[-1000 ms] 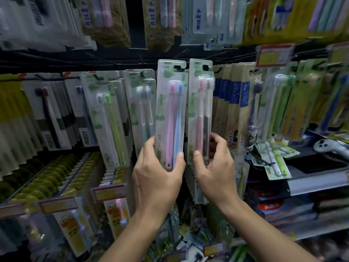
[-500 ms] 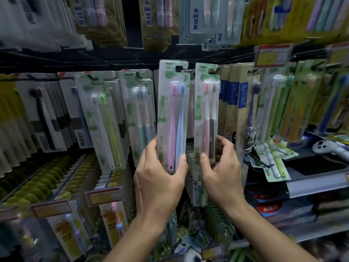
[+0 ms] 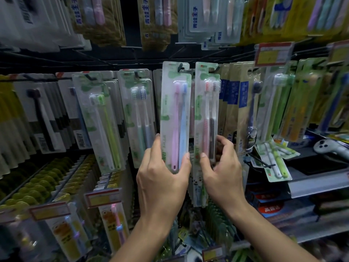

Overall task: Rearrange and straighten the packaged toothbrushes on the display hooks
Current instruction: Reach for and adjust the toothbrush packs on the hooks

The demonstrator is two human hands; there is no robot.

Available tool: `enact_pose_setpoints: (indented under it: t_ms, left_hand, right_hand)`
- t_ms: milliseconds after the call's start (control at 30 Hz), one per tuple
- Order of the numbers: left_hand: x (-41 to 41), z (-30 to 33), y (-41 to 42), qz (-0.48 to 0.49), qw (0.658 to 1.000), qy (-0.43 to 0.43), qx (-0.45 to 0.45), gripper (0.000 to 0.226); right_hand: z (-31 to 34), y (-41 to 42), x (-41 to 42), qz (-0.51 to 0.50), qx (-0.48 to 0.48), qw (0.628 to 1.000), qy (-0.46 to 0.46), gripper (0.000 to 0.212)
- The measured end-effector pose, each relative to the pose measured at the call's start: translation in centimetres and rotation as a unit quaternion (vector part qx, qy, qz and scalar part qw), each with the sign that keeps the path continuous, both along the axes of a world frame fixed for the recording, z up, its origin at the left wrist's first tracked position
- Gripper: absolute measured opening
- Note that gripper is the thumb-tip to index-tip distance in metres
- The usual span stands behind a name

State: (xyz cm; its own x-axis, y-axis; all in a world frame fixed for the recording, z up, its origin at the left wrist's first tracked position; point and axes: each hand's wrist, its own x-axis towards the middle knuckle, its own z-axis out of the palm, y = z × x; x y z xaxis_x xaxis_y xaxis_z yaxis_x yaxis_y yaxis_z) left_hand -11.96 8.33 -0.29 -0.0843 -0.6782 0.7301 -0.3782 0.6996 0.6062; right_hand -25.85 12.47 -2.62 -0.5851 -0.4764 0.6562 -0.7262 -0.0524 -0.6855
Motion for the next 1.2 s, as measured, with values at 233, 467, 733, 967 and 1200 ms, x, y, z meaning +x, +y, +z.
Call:
enact_pose_setpoints:
  t_ms: [233,467,733,967,1200]
  left_hand:
    - [-0.8,0.3,0.0,0.012,1.0,-0.01,0.007,0.09]
    - [-1.7,0.7,0.0,0.035,0.999,-0.037,0.007,0.073]
    - [-3.1,1.2,-2.5,0.04,0.998,-0.04,0.028,0.073]
    - [-3.4,0.9,-3.6,0.031,0.998,-0.045,0.03,0.072]
    - [-4.0,1.1,-3.6,0.036,0.997,-0.064,0.024,0.072]
  right_hand:
    - [-0.1,0.0,0.1,-0.005,-0.01,1.0,0.003,0.064]
    - [0.2,-0.4,0.2,-0.016,-0.009,0.999,0.028,0.064]
    - [1.0,-2.2,-0.6,-0.05,0.029,0.997,0.055,0.065]
    - [1.2,-3.1,-1.0,-0.061,0.072,0.994,0.056,0.062]
    - [1.5,-3.6,-1.1,-0.066,0.076,0.994,0.045,0.061]
